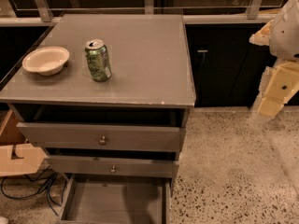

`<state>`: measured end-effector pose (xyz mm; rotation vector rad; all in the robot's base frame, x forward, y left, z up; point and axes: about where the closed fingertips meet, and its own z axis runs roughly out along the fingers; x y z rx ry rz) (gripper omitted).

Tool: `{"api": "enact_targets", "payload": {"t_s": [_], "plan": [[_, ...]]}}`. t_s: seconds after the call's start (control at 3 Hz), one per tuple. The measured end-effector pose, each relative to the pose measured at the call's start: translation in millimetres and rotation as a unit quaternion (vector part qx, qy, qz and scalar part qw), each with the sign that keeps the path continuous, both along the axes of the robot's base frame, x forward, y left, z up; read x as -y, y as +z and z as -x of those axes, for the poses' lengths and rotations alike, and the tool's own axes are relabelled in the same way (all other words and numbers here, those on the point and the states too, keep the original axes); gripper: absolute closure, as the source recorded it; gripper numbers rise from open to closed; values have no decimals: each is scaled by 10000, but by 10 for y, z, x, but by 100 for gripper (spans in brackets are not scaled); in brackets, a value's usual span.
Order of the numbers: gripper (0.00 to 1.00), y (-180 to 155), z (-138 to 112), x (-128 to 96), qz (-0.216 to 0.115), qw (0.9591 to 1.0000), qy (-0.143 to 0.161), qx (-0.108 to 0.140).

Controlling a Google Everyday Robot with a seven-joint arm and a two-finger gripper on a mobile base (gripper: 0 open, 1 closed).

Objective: Place green can into bottom drawer

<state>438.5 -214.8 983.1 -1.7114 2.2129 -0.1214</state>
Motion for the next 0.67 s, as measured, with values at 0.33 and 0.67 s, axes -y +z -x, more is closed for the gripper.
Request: {"api": "enact_targets", "payload": {"t_s": [0.33, 0.67], "plan": [[0, 0, 0, 0, 0, 10000, 0, 0], [0, -85, -59, -216, -166, 9998, 14, 103]]}}
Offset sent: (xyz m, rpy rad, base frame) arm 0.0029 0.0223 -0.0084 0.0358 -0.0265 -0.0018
